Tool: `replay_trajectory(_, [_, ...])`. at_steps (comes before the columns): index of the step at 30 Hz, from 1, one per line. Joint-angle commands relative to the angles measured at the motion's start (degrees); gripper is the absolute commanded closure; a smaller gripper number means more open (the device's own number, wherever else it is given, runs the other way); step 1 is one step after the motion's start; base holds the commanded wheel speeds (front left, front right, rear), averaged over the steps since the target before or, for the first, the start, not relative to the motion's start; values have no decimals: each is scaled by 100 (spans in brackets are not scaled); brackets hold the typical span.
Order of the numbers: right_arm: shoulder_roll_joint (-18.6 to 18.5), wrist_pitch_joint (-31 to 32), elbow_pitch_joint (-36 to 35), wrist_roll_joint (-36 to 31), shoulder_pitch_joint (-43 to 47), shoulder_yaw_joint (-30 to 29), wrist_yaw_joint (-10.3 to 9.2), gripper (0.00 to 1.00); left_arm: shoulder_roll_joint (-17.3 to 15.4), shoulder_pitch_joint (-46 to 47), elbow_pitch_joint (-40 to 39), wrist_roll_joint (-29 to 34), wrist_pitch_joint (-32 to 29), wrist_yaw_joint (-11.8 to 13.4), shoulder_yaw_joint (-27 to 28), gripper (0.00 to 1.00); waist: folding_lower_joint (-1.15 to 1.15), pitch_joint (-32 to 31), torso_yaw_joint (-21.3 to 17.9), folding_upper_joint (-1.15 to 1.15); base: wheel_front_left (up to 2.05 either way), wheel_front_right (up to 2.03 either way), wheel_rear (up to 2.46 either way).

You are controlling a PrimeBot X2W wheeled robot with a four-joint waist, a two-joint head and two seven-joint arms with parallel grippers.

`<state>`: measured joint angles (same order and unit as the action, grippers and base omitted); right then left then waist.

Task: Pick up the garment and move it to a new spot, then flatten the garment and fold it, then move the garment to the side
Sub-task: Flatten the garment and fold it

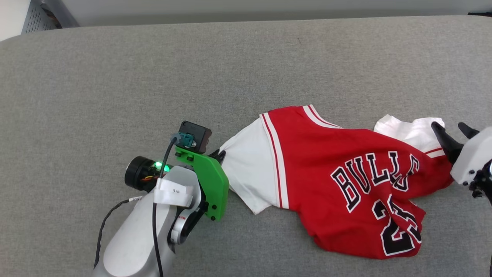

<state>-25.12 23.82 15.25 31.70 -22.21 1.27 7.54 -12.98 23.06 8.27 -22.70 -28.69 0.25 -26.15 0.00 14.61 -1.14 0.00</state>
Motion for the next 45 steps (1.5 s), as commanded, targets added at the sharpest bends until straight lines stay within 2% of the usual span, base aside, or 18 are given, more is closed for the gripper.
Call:
replay_trajectory(1, [-113, 148, 43, 100, -223, 191, -5, 0, 15, 20, -52, 50, 50, 9, -28, 100, 0, 126, 115, 0, 0, 0, 0])
replay_trajectory(9, [-578, 791, 344, 432, -1111, 1395, -5, 0, 90, 219, -212, 112, 149, 14, -111, 100, 0, 472, 301, 0, 0, 0, 0])
replay_trajectory(17, [-795, 1236, 1015, 832, -1540, 2403, -5, 0, 147, 387, -237, 134, 275, 31, -136, 100, 0, 804, 386, 0, 0, 0, 0])
replay_trajectory(23, [-865, 1808, 1428, 1241, -1616, 2990, -5, 0, 155, 437, -170, 104, 354, 48, -119, 100, 0, 887, 390, 0, 0, 0, 0])
replay_trajectory(24, [-865, 1890, 1466, 1311, -1632, 3079, -5, 38, 154, 440, -155, 97, 366, 51, -117, 100, 0, 886, 392, 0, 0, 0, 0])
replay_trajectory(25, [-869, 1924, 1476, 1354, -1652, 3152, -5, 86, 154, 442, -144, 93, 376, 52, -116, 100, 0, 881, 392, 0, 0, 0, 0])
replay_trajectory(26, [-863, 1945, 1489, 1443, -1679, 3211, -5, 100, 153, 443, -130, 86, 384, 54, -116, 100, 0, 876, 393, 0, 0, 0, 0])
replay_trajectory(33, [-981, 1547, 1572, 1689, -2013, 3344, -5, 100, 93, 487, -81, 38, 474, 36, -69, 100, 0, 708, 386, 0, 0, 0, 0])
replay_trajectory(45, [-1187, 600, 2146, 1723, -2505, 2937, -5, 100, -236, 835, -18, -14, 849, 228, 475, 100, 0, -27, 199, 0, 0, 0, 0])
